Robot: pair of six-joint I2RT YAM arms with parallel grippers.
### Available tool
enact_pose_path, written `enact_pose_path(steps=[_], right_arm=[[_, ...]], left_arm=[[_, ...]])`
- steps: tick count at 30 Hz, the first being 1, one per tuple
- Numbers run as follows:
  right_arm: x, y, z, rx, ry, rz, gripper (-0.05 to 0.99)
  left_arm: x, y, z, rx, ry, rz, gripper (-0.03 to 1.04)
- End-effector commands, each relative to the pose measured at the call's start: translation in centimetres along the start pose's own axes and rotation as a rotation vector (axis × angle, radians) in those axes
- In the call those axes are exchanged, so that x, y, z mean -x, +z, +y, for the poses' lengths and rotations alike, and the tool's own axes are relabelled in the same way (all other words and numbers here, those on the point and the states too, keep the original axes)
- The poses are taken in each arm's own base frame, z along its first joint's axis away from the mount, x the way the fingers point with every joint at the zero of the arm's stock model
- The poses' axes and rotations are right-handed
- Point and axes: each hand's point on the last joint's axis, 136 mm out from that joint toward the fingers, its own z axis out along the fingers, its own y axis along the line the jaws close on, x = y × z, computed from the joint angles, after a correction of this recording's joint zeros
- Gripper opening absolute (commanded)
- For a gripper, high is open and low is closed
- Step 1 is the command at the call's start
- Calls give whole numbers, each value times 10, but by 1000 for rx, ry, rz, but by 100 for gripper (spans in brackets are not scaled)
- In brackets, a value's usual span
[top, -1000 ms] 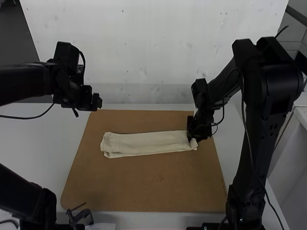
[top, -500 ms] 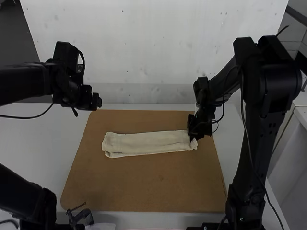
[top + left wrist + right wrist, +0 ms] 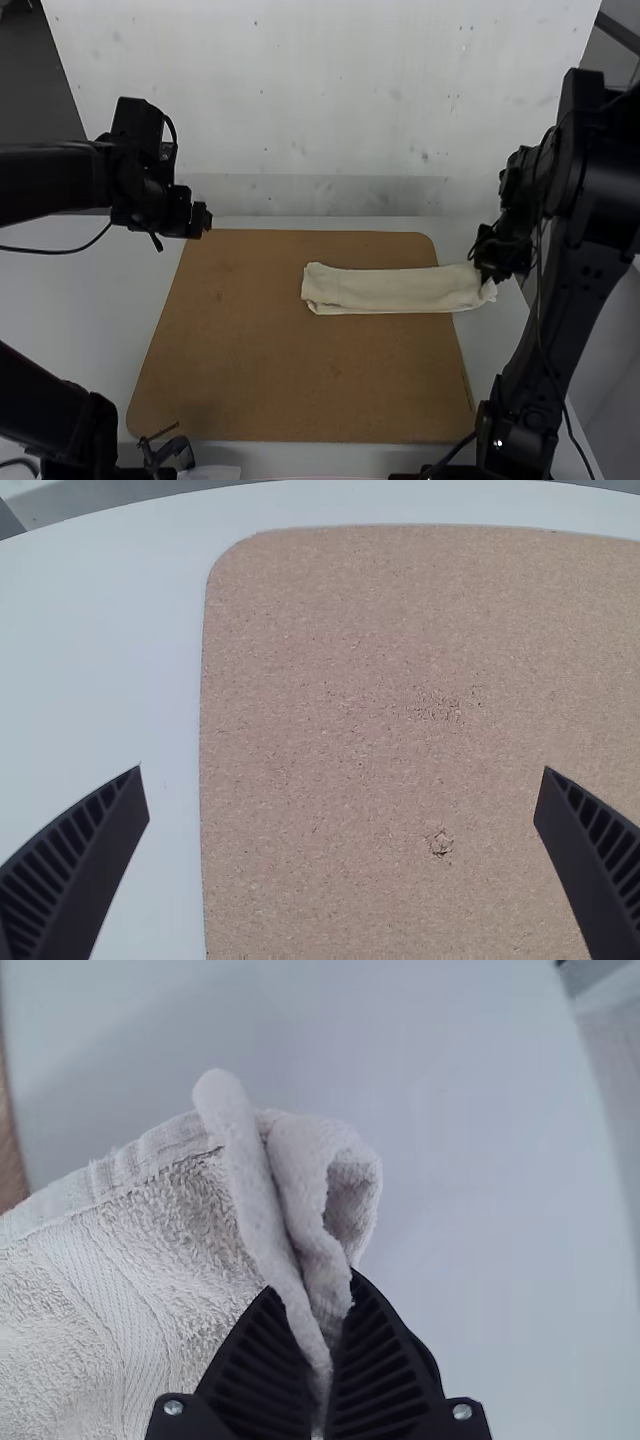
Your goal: Fold the towel.
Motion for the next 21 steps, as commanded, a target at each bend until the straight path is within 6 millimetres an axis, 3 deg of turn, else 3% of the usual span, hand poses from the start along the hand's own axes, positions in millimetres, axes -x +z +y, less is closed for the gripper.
enact_pose_path(steps=[1, 5, 9, 12, 21], right_arm=[[32, -13, -34, -43, 6, -57, 2], [39, -19, -47, -49, 23, -52, 2], [31, -25, -30, -32, -7, -31, 2], [24, -32, 6, 3, -56, -43, 2], [-13, -62, 153, 113, -239, -95, 2]], left_arm=[[-2, 2, -1, -7, 10, -2, 100], [-2, 2, 0, -5, 7, -2, 100], [-1, 3, 2, -3, 7, -6, 100], [-2, 3, 2, -3, 7, -5, 100], [-6, 4, 13, 22, 1, 0, 100]])
